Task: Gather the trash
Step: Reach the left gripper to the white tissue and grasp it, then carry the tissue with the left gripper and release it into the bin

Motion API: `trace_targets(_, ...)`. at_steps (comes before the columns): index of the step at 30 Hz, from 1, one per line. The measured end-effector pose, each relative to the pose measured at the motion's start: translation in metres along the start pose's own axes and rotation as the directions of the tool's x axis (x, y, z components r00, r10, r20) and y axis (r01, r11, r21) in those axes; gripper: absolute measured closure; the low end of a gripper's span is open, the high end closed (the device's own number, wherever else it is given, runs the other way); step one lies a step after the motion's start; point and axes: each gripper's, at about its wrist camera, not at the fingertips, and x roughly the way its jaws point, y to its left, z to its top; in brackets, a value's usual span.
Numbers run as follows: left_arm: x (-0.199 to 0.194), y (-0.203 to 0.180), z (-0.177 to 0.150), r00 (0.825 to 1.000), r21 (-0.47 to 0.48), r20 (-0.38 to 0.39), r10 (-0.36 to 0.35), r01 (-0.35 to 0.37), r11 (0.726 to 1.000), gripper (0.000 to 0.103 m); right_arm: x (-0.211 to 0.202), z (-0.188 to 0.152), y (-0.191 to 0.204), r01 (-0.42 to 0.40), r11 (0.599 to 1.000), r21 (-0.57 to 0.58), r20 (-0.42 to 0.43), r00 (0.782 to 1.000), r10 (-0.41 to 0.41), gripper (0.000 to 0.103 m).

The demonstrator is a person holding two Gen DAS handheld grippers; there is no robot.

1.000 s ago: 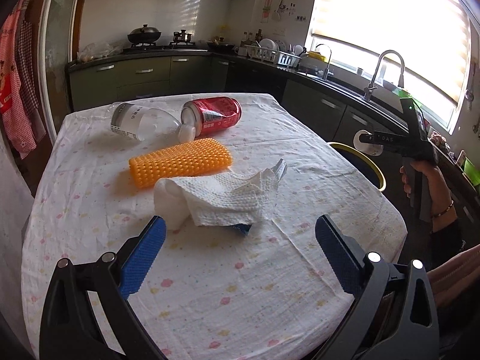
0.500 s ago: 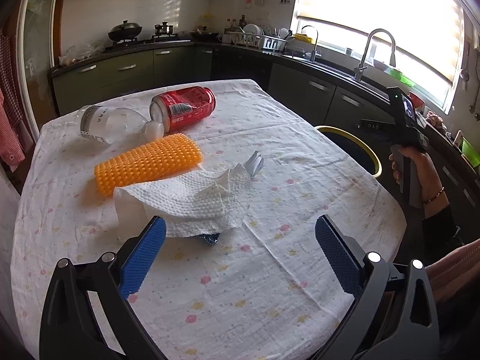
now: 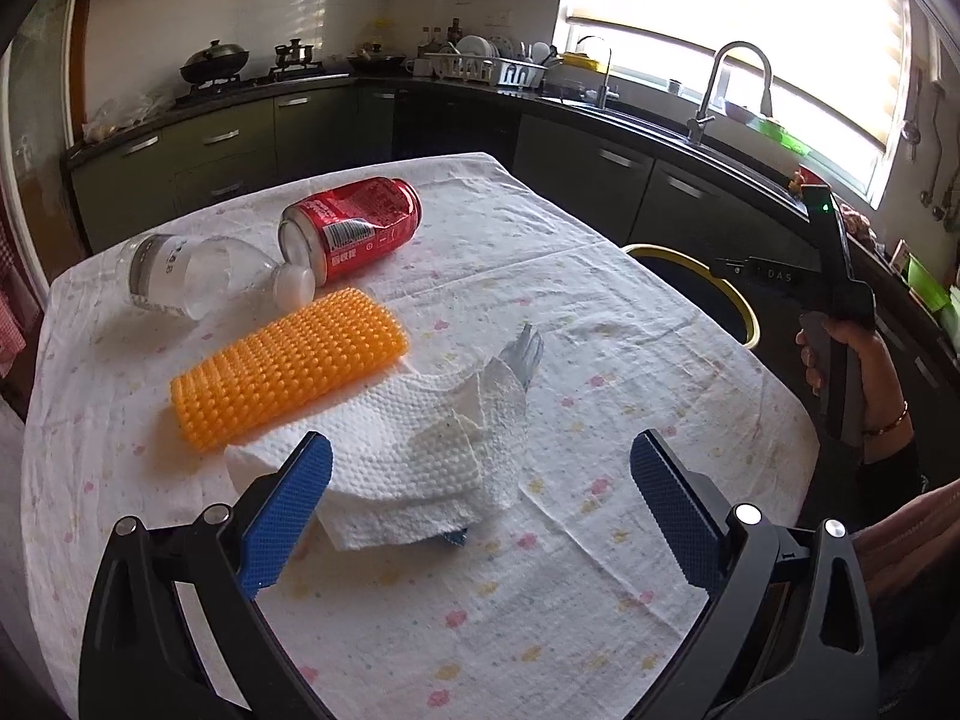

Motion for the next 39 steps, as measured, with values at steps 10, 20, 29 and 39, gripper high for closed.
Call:
trace_targets(10, 0.026, 0.041, 0.011, 0.996, -0.018, -0.091, -0.004, 0.002, 1.0, 0.005, 0.006, -0.005, 0.0, -0.017, 1.0, 0.003, -0.025, 1.0, 0.017, 0.016)
trace_targets(20, 0.047, 0.056, 0.006, 0.991, -0.048, -0.131, -0.012, 0.006, 0.999, 0.023, 0.017, -0.006, 0.004, -0.025, 1.0, -0.003, -0.05, 0.998, 0.025, 0.016)
trace_targets(29, 0.031, 0.061, 0.007, 0.992, -0.124, -0.099, -0.077, 0.064, 0.99, 0.093, 0.017, -0.006, 0.004, -0.034, 0.999, -0.002, -0.046, 0.998, 0.034, 0.016)
trace_targets(39, -0.024, 0.029, 0.038, 1.0, -0.011, 0.014, -0.026, 0.026, 1.0, 0.093, 0.004, -0.004, 0.001, -0.039, 0.999, 0.006, -0.013, 0.999, 0.039, 0.016)
